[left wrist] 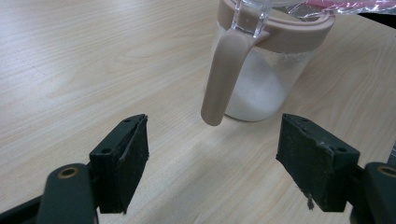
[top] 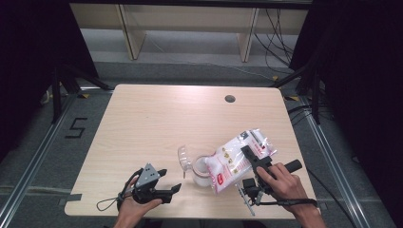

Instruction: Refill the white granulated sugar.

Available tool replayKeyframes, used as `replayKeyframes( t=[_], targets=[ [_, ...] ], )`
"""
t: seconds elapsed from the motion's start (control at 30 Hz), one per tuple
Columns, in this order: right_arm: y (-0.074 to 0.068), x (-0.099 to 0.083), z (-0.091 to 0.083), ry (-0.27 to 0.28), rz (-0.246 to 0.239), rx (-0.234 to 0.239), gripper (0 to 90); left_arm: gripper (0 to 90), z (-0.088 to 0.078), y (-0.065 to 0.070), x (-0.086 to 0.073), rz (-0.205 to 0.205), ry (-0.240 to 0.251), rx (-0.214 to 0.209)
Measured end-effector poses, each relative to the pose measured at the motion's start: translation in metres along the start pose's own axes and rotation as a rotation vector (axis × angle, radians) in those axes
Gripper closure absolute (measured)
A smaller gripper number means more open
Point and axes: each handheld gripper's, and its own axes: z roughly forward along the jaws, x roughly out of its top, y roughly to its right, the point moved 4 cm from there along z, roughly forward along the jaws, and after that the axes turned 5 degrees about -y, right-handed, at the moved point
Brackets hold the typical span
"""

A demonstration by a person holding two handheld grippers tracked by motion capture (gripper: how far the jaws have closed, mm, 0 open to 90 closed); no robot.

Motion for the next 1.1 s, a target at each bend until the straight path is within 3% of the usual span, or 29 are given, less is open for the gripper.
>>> replayKeyframes(
  t=[0.07,0.53,0.6,0.63,0.67,0.73,0.8,0.87,0.93,1.07,1.1],
  targets=[
    [-0.003,-0.002,-0.001,-0.018,0.034,0.014,78.6,24.3,0.001,0.001,0.000,-0.006,0.009,-0.006],
    [-0.001,-0.003,0.000,-0.006,0.013,0.009,79.4,24.3,0.001,0.000,0.000,0.000,0.005,-0.006],
    [-0.002,-0.003,-0.001,-0.011,0.032,0.024,79.7,24.3,0.001,0.001,0.000,-0.005,0.008,-0.005],
    [-0.005,-0.004,-0.001,-0.001,0.065,0.019,79.9,24.3,0.001,0.000,0.000,0.001,0.004,-0.005],
    [-0.004,-0.004,0.000,0.010,0.048,0.030,80.0,24.3,0.001,0.001,0.000,0.000,0.005,-0.005],
    [-0.005,-0.006,0.002,0.036,0.058,0.032,80.2,24.3,0.000,0.000,0.001,0.009,0.004,-0.005],
    [-0.012,-0.009,0.005,0.039,0.116,0.057,80.4,24.4,0.001,0.001,0.001,0.003,0.005,-0.006],
    [-0.014,-0.011,0.007,0.059,0.107,0.054,80.7,24.4,0.000,0.000,0.001,0.006,0.004,-0.004],
    [-0.020,-0.013,0.008,0.070,0.155,0.085,81.0,24.4,0.001,0.000,0.000,-0.001,0.008,-0.004],
    [-0.022,-0.016,0.011,0.083,0.160,0.084,81.4,24.4,0.000,0.000,0.000,0.002,0.004,-0.004],
    [-0.025,-0.017,0.011,0.077,0.201,0.105,81.5,24.5,0.001,0.001,0.000,0.000,0.006,-0.005]
  ],
)
